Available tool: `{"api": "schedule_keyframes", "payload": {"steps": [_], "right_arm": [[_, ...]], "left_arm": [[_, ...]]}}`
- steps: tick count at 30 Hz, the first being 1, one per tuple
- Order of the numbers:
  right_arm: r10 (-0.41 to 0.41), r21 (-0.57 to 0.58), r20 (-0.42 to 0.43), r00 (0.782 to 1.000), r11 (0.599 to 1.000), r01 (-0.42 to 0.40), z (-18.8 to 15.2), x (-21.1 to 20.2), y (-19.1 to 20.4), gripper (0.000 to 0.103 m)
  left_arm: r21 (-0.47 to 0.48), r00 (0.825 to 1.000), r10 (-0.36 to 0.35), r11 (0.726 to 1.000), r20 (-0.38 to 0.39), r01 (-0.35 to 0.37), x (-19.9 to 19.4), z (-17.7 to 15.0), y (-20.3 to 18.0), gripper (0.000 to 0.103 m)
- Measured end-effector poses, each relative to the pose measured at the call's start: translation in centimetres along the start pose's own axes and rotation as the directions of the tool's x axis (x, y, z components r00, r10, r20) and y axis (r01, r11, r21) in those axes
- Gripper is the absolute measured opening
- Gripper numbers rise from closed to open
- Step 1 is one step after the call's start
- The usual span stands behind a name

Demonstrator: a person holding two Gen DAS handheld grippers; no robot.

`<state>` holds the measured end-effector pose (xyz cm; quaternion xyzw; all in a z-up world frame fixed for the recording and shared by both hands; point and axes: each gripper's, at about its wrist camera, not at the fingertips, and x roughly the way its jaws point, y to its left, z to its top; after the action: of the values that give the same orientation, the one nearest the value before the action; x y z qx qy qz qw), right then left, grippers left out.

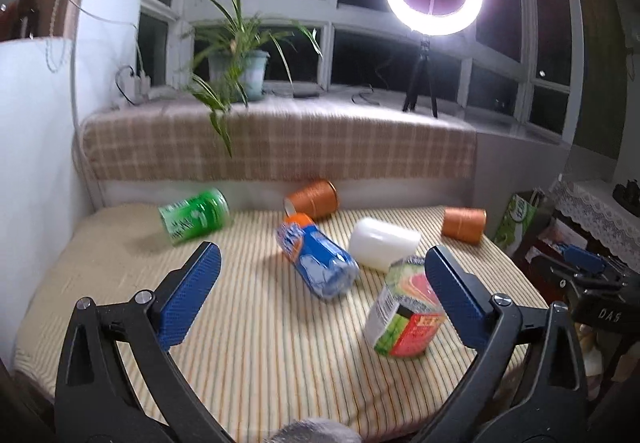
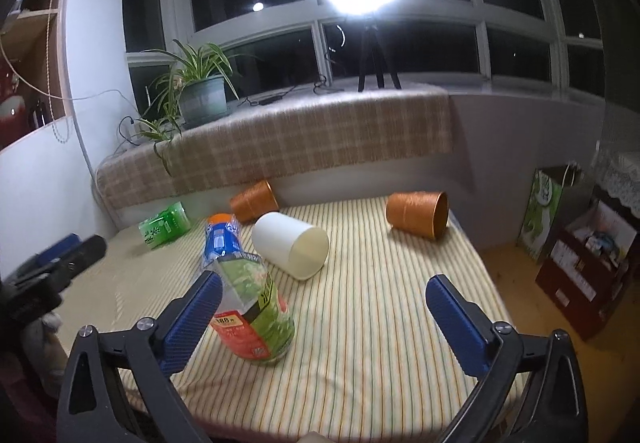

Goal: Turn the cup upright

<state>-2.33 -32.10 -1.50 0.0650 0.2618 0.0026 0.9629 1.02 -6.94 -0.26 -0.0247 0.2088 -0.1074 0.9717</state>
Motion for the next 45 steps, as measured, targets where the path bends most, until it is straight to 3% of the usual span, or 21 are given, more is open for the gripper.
{"api": "schedule_keyframes", "payload": {"steps": [45], "right_arm": [[0.006,0.078,-0.045,0.999,0.997,-0.002,-0.4,1.7,-0.8,0.103]], "left_arm": [[-0.008,0.999,0.034,0.999,0.004,-0.034,-0.1,0.3,0.9,0.103]]}}
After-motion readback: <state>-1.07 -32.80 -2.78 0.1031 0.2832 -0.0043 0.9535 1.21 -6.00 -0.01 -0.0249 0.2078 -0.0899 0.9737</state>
